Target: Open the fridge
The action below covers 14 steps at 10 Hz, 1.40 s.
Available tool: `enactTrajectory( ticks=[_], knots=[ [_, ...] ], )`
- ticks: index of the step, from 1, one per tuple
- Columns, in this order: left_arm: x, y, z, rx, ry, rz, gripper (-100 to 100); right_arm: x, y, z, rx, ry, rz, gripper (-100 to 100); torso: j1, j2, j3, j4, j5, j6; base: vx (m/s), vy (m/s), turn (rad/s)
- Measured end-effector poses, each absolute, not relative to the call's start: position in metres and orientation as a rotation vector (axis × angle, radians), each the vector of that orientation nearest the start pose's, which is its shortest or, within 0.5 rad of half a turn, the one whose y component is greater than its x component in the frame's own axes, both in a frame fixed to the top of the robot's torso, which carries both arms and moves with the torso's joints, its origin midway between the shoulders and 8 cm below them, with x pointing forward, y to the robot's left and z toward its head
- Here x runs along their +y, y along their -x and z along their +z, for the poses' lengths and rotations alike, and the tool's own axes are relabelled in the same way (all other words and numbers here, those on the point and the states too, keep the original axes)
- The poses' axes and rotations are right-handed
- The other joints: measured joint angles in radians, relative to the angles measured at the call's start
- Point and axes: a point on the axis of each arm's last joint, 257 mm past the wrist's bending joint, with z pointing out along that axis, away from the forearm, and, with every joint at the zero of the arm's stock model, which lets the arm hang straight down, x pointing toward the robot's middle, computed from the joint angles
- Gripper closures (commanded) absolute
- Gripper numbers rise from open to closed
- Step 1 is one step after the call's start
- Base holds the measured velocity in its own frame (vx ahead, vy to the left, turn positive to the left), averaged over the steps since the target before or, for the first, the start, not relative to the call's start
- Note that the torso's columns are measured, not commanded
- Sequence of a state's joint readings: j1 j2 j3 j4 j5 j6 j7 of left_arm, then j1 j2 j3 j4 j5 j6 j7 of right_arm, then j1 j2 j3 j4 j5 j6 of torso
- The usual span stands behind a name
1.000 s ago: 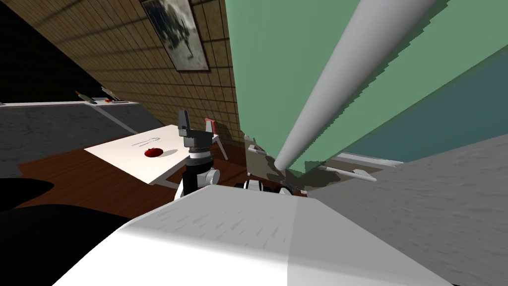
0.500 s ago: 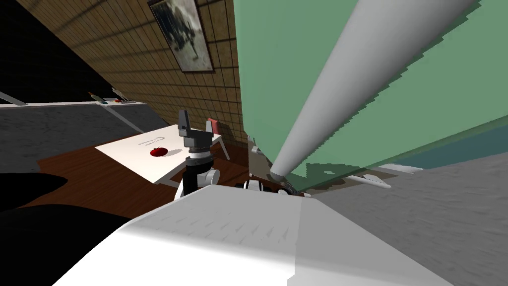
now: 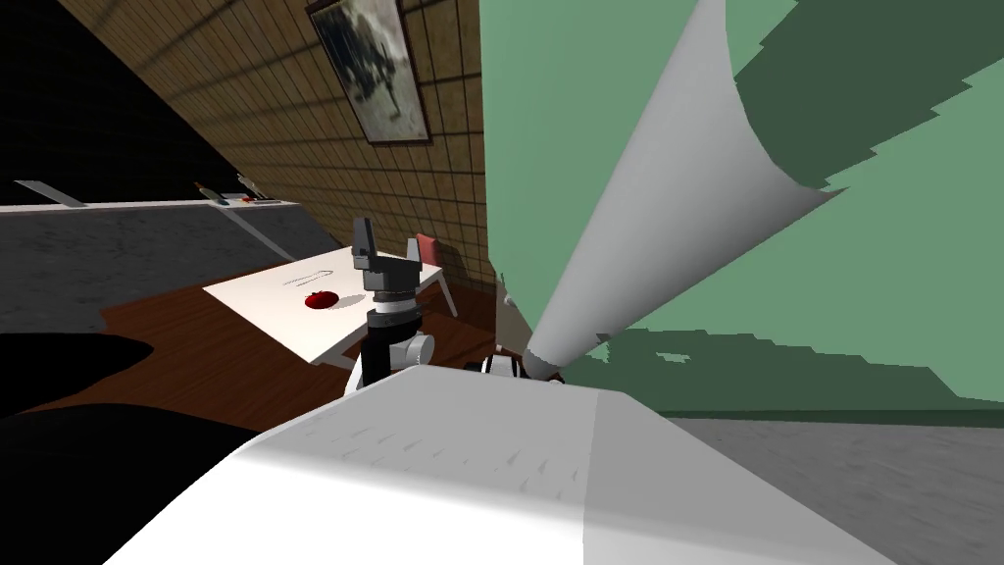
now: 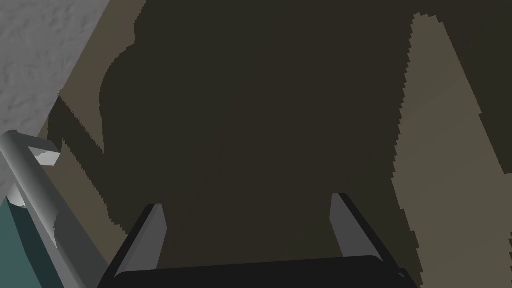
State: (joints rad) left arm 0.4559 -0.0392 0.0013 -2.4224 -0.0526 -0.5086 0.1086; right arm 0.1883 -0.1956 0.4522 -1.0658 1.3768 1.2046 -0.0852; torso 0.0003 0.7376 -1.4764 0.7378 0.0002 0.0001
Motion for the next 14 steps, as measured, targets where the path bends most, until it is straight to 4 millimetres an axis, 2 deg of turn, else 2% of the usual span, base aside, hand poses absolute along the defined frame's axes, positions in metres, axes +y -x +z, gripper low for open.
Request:
enactTrajectory(
  ticks=[5, 10, 14],
  knots=[
    [0.266, -0.31, 0.1, 0.452, 0.531, -1.42, 0, -0.432, -0.26, -0.434, 1.85, -0.196, -1.3, -100, -0.002, -0.008, -0.006, -0.003, 0.0, -0.001, 0.026, 0.049, 0.04],
    [0.266, -0.31, 0.1, 0.452, 0.531, -1.42, 0, -0.435, -0.261, -0.402, 1.679, 0.016, -1.457, -100, 0.003, -0.023, -0.015, -0.009, 0.001, -0.004, 0.033, 0.045, 0.05],
    [0.266, -0.31, 0.1, 0.452, 0.531, -1.42, 0, -0.429, -0.261, -0.375, 1.522, 0.177, -1.546, -100, 0.004, -0.035, -0.022, -0.013, 0.0, -0.006, 0.037, 0.05, 0.043]
  ],
)
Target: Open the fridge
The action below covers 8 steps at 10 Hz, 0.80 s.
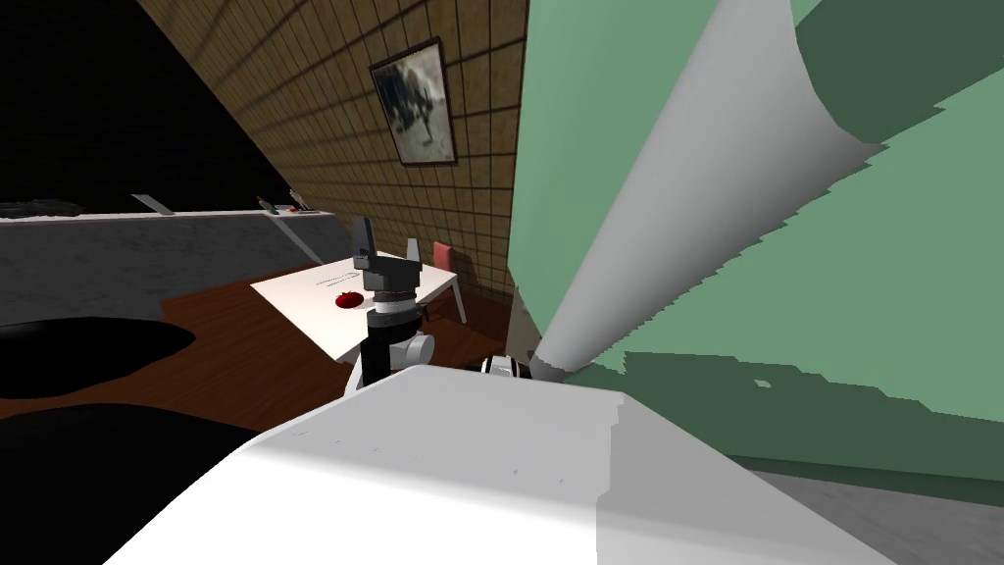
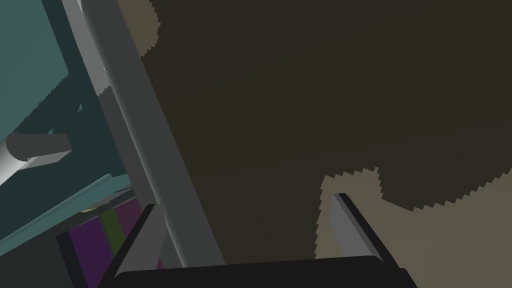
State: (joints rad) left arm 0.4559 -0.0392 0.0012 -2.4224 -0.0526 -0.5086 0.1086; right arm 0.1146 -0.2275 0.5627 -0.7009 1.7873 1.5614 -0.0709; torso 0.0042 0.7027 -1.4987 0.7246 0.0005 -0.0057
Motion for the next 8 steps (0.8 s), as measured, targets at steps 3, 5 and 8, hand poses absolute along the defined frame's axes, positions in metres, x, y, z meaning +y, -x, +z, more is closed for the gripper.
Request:
enactTrajectory(
  ticks=[3, 5, 8],
  knots=[
    [0.266, -0.31, 0.1, 0.452, 0.531, -1.42, 0, -0.423, -0.264, -0.359, 1.412, 0.279, -1.59, -100, -0.002, -0.007, -0.005, -0.003, -0.001, -0.001, 0.027, 0.045, 0.052],
    [0.266, -0.31, 0.1, 0.452, 0.531, -1.42, 0, -0.416, -0.264, -0.349, 1.342, 0.342, -1.611, -100, -0.004, -0.012, -0.007, -0.005, -0.002, -0.001, 0.035, 0.031, 0.036],
    [0.266, -0.31, 0.1, 0.452, 0.531, -1.42, 0, -0.406, -0.264, -0.332, 1.216, 0.435, -1.637, -100, -0.006, -0.02, -0.011, -0.008, -0.004, -0.002, 0.032, 0.041, 0.04]
  ],
)
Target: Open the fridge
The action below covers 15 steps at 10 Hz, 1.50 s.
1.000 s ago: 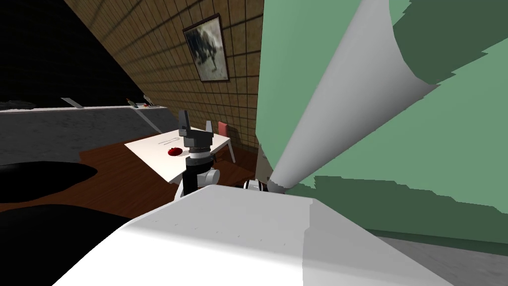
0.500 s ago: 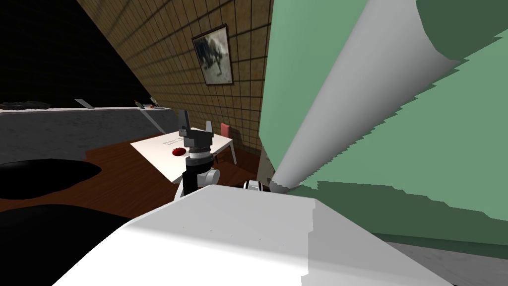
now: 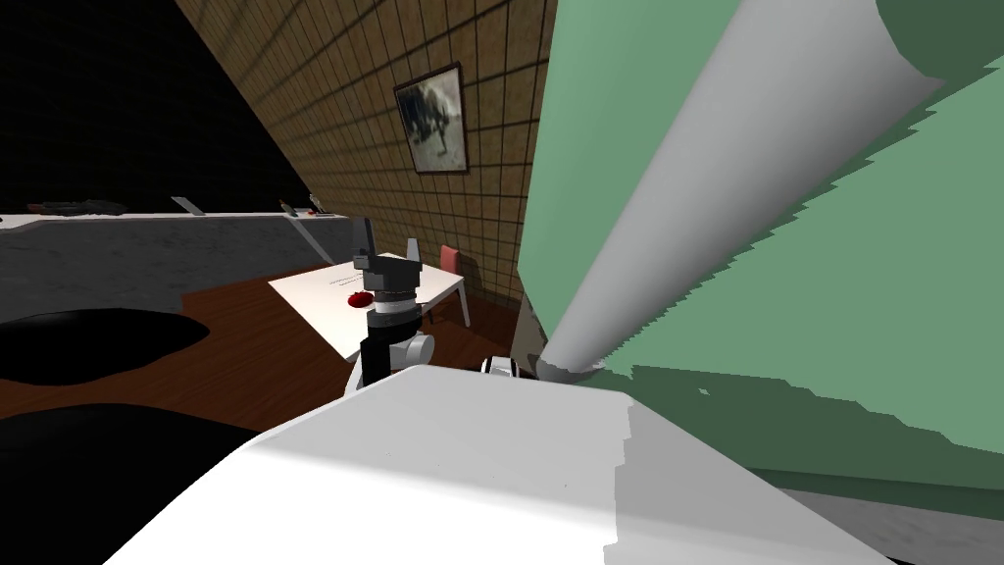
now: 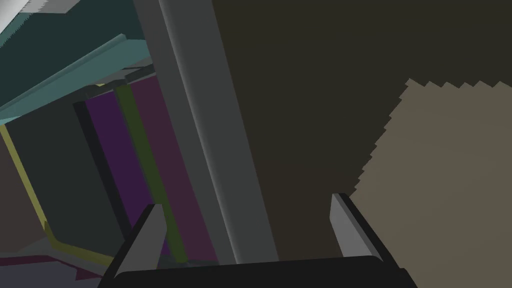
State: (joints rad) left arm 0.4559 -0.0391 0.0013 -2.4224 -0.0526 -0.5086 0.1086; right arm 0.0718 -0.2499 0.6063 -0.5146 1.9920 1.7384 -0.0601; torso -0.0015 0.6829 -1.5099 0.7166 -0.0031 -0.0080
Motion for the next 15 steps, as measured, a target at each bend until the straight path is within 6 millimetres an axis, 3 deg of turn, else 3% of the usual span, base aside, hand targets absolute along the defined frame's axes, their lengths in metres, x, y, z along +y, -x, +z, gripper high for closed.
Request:
enactTrajectory(
  ticks=[7, 9, 15],
  knots=[
    [0.266, -0.31, 0.1, 0.452, 0.531, -1.42, 0, -0.384, -0.252, -0.298, 0.969, 0.528, -1.676, -100, -0.007, -0.015, -0.008, -0.006, -0.004, -0.002, 0.026, 0.019, 0.022],
    [0.266, -0.31, 0.1, 0.452, 0.531, -1.42, 0, -0.385, -0.243, -0.294, 0.933, 0.542, -1.691, -100, -0.007, -0.016, -0.008, -0.007, -0.004, -0.002, -0.009, 0.013, 0.004],
    [0.266, -0.31, 0.1, 0.452, 0.531, -1.42, 0, -0.379, -0.241, -0.283, 0.884, 0.512, -1.695, -100, -0.007, -0.015, -0.008, -0.006, -0.003, -0.001, -0.011, -0.003, -0.001]
  ],
)
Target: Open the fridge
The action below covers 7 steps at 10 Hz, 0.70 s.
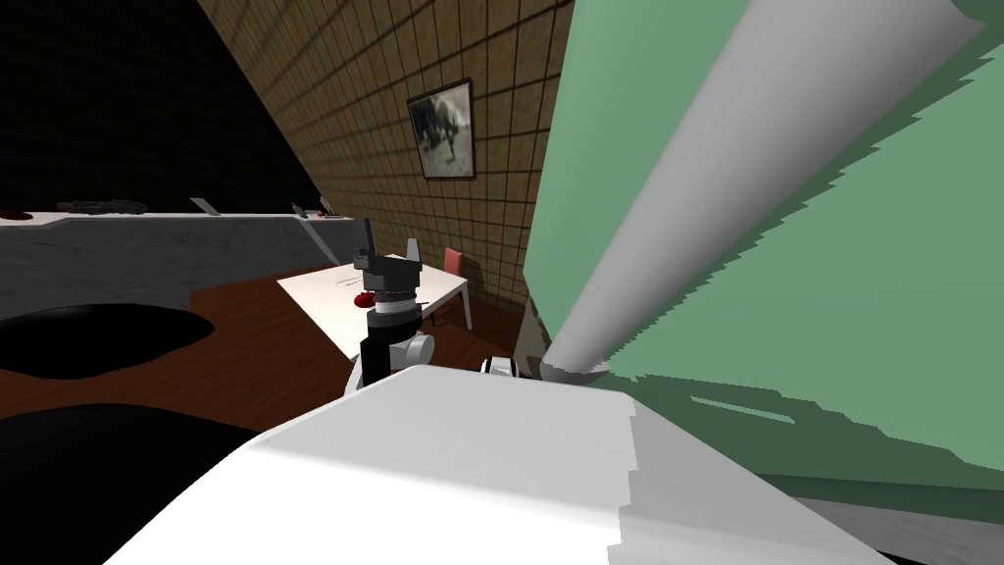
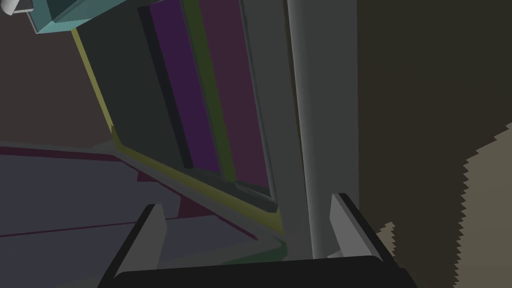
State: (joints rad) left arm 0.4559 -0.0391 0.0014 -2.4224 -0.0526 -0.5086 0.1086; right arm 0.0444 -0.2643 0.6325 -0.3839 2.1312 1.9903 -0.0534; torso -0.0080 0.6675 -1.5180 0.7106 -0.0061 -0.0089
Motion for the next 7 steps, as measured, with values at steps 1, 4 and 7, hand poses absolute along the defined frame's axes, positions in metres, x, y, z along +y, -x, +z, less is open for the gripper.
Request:
enactTrajectory(
  ticks=[1, 4, 7],
  knots=[
    [0.266, -0.31, 0.1, 0.452, 0.531, -1.42, 0, -0.378, -0.241, -0.282, 0.879, 0.509, -1.696, -100, 0.001, 0.006, 0.002, 0.002, 0.001, 0.002, -0.132, 0.024, 0.024],
    [0.266, -0.31, 0.1, 0.452, 0.531, -1.42, 0, -0.389, -0.252, -0.279, 0.882, 0.509, -1.717, -100, 0.007, 0.03, 0.014, 0.013, 0.006, 0.003, -0.067, 0.019, 0.064],
    [0.266, -0.31, 0.1, 0.452, 0.531, -1.42, 0, -0.399, -0.26, -0.275, 0.884, 0.501, -1.731, -100, 0.007, 0.036, 0.016, 0.015, 0.006, 0.004, -0.032, 0.023, 0.073]
  ],
)
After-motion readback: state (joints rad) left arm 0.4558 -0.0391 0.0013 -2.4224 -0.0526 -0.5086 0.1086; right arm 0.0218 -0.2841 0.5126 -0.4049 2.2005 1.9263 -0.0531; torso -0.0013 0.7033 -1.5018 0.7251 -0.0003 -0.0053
